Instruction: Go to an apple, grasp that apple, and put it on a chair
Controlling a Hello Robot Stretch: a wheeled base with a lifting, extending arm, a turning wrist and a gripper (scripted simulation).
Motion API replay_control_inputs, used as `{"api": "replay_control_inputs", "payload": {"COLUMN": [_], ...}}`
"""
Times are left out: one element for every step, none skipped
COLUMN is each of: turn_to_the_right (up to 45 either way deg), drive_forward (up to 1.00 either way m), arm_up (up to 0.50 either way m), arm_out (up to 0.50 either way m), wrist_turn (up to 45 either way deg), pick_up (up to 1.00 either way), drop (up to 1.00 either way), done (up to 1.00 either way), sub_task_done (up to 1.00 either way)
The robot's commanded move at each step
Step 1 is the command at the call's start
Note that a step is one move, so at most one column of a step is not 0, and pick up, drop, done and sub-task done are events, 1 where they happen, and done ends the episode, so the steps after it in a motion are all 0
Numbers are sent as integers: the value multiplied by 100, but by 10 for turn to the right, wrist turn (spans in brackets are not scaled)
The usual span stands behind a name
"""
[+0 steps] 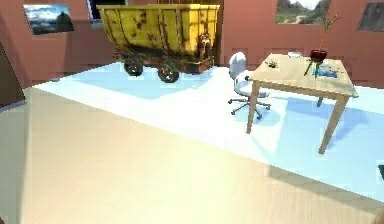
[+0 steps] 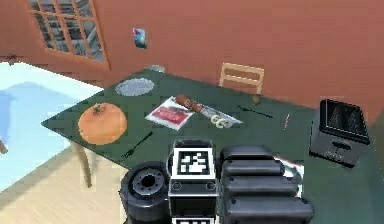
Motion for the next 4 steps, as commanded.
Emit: {"api": "replay_control_inputs", "payload": {"turn_to_the_right": [0, 0, 60, 0], "drive_forward": [100, 100, 0, 40], "arm_up": [0, 0, 0, 0], "arm_out": [0, 0, 0, 0], "wrist_turn": [0, 0, 0, 0], "pick_up": [0, 0, 0, 0], "drop": [0, 0, 0, 0], "done": [0, 0, 0, 0], "sub_task_done": [0, 0, 0, 0]}}
